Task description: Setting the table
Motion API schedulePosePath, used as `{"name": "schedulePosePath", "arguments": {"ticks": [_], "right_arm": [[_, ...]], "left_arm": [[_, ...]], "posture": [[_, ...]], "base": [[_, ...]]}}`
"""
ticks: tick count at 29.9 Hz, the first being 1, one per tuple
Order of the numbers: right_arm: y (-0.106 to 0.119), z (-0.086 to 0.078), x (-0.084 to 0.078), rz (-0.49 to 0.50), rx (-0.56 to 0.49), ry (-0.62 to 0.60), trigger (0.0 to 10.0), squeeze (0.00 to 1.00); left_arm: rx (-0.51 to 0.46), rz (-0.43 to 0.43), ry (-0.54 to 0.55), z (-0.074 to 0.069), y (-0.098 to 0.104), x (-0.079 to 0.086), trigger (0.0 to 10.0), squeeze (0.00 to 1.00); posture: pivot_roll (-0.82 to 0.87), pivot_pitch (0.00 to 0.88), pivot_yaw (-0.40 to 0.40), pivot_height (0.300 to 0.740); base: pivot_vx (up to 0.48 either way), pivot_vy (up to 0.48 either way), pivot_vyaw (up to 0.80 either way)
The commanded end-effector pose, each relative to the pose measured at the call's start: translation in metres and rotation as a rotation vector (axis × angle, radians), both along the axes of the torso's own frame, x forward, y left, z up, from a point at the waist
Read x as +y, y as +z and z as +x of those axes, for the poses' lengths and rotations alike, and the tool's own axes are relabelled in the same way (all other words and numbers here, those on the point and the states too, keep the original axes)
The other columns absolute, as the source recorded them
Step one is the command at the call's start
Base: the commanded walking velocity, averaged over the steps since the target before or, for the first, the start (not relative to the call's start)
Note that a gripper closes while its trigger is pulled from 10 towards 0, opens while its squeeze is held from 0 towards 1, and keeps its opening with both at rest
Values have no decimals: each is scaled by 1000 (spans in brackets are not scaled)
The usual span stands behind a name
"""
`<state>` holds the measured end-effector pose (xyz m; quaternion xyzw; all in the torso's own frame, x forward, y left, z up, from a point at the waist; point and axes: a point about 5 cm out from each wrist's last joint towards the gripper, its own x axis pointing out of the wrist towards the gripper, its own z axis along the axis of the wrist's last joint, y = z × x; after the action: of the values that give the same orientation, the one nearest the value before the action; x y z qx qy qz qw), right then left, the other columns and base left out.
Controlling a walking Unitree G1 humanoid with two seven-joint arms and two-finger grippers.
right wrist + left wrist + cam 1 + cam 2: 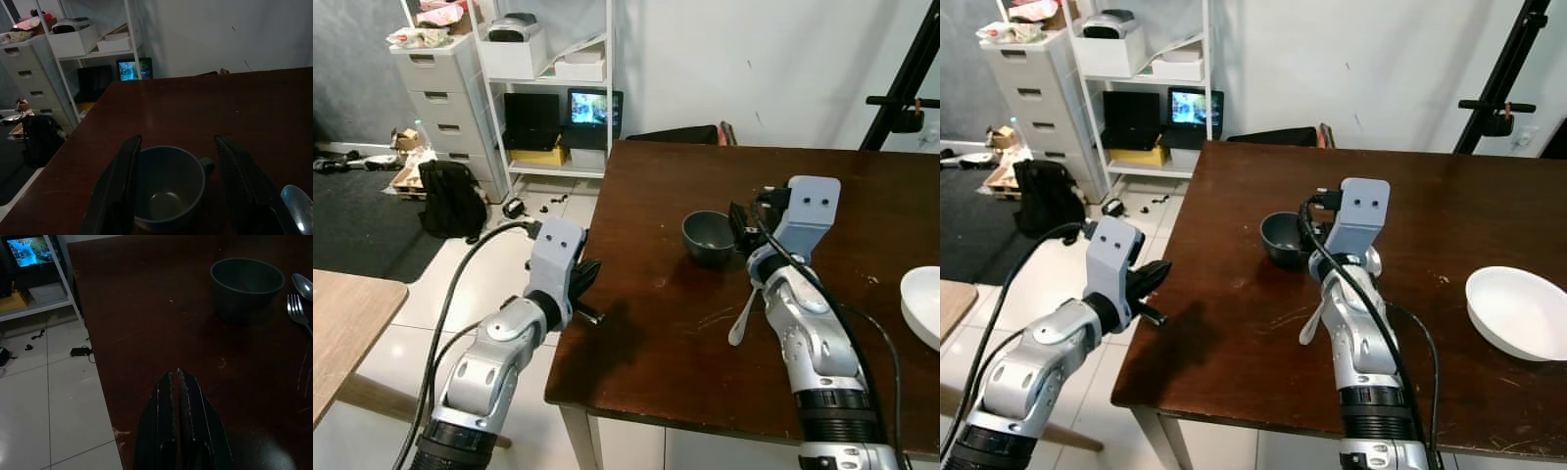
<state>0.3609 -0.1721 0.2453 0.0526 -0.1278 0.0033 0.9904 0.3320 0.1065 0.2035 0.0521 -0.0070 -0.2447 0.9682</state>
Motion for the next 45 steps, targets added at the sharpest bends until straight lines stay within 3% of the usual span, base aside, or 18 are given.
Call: {"name": "schedulePosePath", "arguments": {"ticks": [1,21,45], "right_arm": [[-4,0,1,6,16,-1,10000,0],[-3,1,0,5,20,0,10000,0],[-6,1,0,4,24,-5,10000,0]], "left_arm": [[15,5,-5,0,-4,0,10000,0],[13,-7,-8,2,-3,-1,10000,0],[33,-26,-3,3,-7,-2,10000,0]], "posture": [[-39,117,112,740],[-40,136,116,740],[-57,116,114,740]], "base": [[0,0,0],[0,-345,0],[0,0,0]]}}
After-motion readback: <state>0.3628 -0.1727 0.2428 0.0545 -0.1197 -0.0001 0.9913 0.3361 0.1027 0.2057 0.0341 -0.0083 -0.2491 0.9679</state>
